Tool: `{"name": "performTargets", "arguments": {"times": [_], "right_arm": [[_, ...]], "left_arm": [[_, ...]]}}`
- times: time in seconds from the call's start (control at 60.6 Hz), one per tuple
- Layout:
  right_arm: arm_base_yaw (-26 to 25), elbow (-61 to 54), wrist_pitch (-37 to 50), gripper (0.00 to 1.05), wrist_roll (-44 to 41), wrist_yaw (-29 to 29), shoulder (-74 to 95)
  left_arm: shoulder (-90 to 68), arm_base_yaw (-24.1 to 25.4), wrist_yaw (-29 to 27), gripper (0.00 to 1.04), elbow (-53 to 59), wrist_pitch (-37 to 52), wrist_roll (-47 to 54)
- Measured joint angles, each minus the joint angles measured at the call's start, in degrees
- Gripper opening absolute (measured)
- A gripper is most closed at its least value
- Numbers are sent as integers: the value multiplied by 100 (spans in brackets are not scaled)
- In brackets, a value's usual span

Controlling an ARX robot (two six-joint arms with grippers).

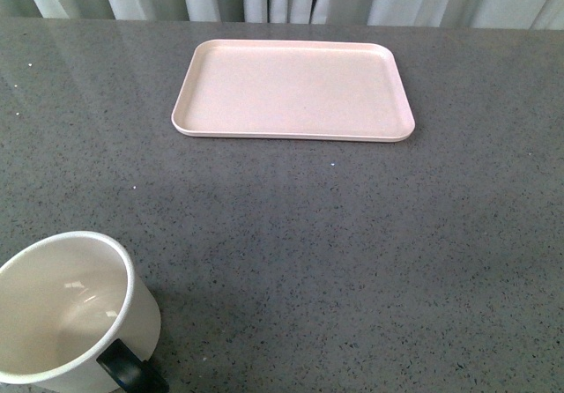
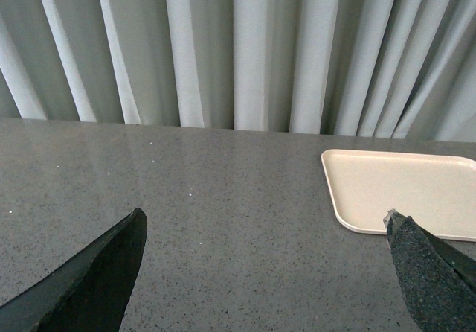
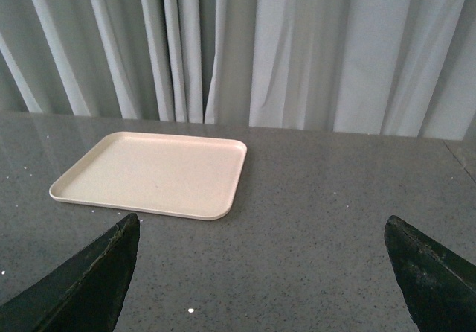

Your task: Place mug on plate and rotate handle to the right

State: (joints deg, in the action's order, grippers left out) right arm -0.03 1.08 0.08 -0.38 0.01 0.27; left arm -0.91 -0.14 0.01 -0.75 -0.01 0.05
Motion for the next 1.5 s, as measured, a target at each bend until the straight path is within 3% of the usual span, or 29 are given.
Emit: {"name": "performTargets", "arguments": {"times": [0.726, 0.759, 0.842, 0.908, 1.106, 1.287, 1.502], "right_arm": [[0, 0, 0, 96, 0, 0, 0], [0, 0, 0, 96, 0, 0, 0], [0, 0, 0, 96, 0, 0, 0], [0, 0, 0, 96, 0, -2, 0], [0, 0, 0, 96, 0, 0, 0], [0, 0, 0, 96, 0, -2, 0], [0, 0, 0, 96, 0, 0, 0]], "left_arm": [[0, 0, 0, 96, 0, 0, 0], [-133, 4, -17, 96, -81, -245, -55], [-1250, 170, 48, 96, -905, -1954, -208], [-2149, 389, 203, 96, -1346, -2610, -179], [-3716, 702, 776, 96, -1978, -2507, 645], [-4529, 874, 918, 96, -2315, -2437, 1408], [-5362, 487, 1051, 96, -2736, -2330, 1886]]}}
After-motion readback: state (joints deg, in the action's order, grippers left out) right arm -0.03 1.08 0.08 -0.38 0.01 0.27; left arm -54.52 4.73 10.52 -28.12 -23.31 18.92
